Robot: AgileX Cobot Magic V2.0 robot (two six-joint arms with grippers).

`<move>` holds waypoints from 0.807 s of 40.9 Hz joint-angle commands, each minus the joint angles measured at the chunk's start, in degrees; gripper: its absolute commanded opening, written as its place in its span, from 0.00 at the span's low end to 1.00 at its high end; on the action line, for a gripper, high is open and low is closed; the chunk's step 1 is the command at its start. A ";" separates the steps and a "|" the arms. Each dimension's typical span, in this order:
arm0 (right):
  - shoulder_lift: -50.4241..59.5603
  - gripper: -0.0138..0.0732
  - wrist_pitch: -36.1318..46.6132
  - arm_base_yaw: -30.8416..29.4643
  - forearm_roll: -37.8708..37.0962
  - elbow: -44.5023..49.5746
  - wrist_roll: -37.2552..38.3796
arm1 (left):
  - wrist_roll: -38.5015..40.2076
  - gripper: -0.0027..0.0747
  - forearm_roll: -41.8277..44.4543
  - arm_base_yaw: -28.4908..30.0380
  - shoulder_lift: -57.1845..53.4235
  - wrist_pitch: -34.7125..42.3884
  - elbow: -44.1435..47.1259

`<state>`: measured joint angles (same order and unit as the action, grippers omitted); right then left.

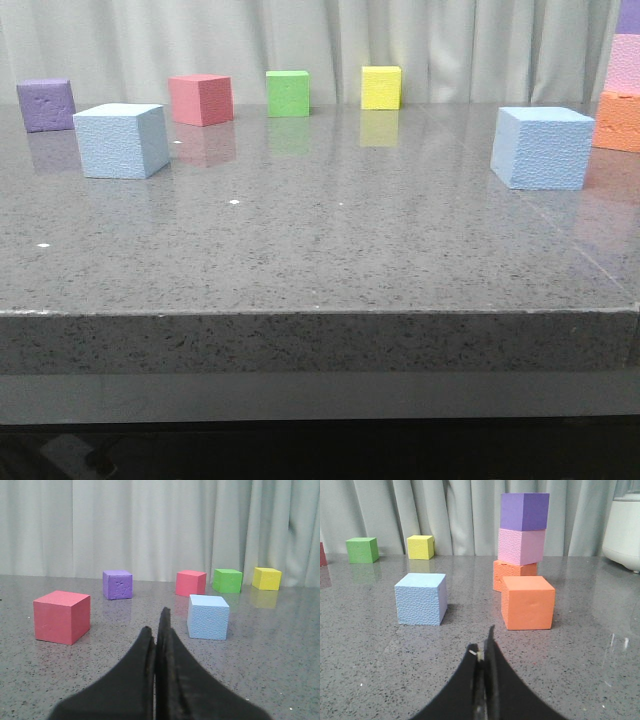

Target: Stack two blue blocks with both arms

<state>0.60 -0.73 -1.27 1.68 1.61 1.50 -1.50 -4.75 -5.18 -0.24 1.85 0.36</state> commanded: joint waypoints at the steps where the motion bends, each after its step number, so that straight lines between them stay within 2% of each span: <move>1: 0.99 0.08 4.43 -0.26 -0.65 -0.39 -0.19 | 0.62 0.01 -0.37 -0.43 -1.08 4.51 0.10; 25: 0.99 0.08 6.21 -0.26 -0.65 -0.39 -0.19 | 0.62 0.01 -0.37 -0.43 -1.08 4.51 0.10; 30: 0.99 0.08 9.13 -0.26 -0.61 -0.39 -0.19 | 0.62 0.01 -0.37 -0.43 -1.08 7.67 -0.03; 33: 0.99 0.08 9.36 -0.26 -0.61 -1.79 -0.19 | 1.50 0.01 -3.53 -0.56 -1.08 8.33 -1.76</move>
<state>0.60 2.91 -1.27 1.68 1.61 1.50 -1.09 -5.78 -5.18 -0.24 4.21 0.25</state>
